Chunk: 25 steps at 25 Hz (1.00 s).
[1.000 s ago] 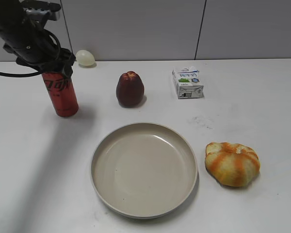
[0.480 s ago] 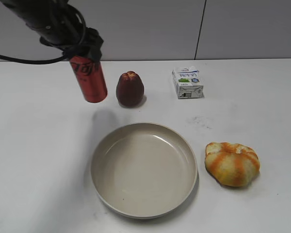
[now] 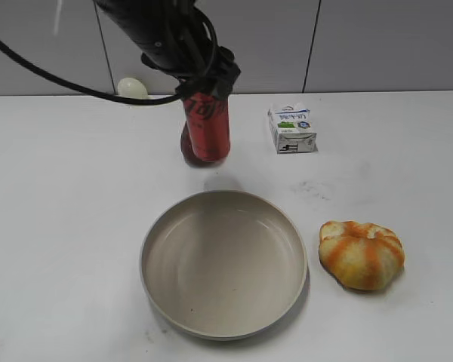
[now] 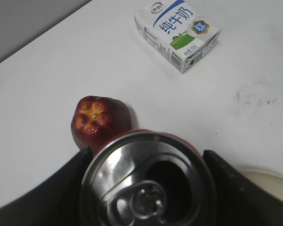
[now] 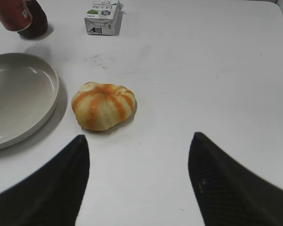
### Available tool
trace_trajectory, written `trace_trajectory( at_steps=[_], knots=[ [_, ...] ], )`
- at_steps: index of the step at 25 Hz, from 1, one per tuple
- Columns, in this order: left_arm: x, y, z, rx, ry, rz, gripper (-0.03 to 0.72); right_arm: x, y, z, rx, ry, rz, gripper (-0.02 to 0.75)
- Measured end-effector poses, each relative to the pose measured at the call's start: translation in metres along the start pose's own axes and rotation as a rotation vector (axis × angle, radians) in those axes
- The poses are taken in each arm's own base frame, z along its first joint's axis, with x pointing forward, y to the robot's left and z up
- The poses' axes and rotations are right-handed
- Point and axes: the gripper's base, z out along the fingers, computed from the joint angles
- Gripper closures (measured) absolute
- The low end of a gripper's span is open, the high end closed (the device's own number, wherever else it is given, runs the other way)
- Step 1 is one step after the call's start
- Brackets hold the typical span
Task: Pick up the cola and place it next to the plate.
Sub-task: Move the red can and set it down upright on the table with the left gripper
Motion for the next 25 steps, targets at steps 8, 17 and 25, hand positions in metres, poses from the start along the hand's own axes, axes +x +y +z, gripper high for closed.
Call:
trace_trajectory(
  at_steps=[8, 17, 25],
  knots=[
    [0.004, -0.018, 0.032, 0.020, 0.051, 0.044, 0.174, 0.000, 0.000, 0.000, 0.000, 0.000, 0.000, 0.206],
    [0.008, -0.020, 0.047, 0.009, 0.070, 0.068, 0.174, 0.000, 0.000, 0.000, 0.000, 0.000, 0.000, 0.206],
    [0.013, -0.023, 0.057, 0.028, 0.093, 0.050, 0.174, 0.000, 0.000, 0.000, 0.000, 0.000, 0.000, 0.206]
  ],
)
